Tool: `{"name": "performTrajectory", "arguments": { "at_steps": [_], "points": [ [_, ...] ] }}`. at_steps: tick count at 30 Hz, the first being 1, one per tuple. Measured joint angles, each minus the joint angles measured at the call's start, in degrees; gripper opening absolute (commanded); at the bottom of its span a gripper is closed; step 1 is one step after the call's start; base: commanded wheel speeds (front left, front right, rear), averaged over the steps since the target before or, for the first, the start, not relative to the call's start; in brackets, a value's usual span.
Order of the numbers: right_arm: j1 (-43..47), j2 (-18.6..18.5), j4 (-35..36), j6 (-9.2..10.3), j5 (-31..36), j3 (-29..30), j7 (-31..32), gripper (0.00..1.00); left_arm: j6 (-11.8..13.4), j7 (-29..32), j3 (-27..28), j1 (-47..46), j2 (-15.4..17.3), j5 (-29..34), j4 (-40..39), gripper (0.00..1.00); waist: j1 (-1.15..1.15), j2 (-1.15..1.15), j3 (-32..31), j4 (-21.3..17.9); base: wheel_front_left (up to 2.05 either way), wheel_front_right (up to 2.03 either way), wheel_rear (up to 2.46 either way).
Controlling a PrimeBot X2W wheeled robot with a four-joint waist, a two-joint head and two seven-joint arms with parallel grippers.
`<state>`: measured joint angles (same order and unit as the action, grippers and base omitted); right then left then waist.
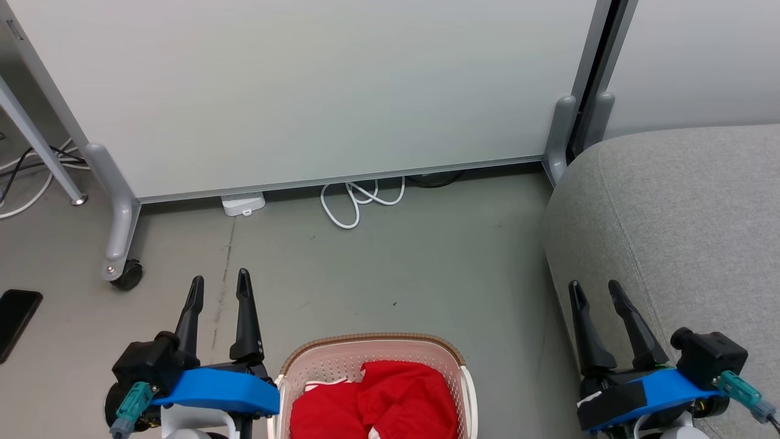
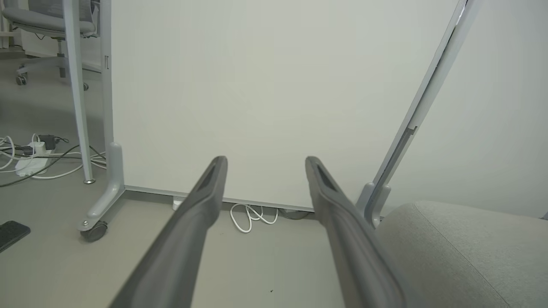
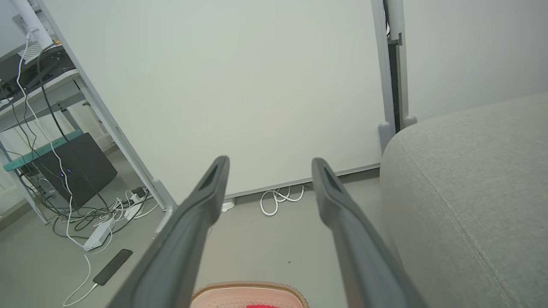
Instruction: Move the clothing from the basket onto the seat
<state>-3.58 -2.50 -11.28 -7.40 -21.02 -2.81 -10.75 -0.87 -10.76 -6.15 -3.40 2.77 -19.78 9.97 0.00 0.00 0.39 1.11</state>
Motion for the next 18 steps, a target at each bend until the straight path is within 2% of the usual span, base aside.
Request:
{"name": "performTrajectory", "arguments": {
  "at_steps": [18],
  "points": [
    [0.0, -0.1, 0.4, 0.00, 8.9, -1.5, -2.1, 1.00, -0.6, -2.2, -1.3, -0.2, 0.0, 8.3, 0.6, 1.00, 0.00, 0.00, -0.1, 0.3, 0.00, 0.00, 0.00]
  ]
}}
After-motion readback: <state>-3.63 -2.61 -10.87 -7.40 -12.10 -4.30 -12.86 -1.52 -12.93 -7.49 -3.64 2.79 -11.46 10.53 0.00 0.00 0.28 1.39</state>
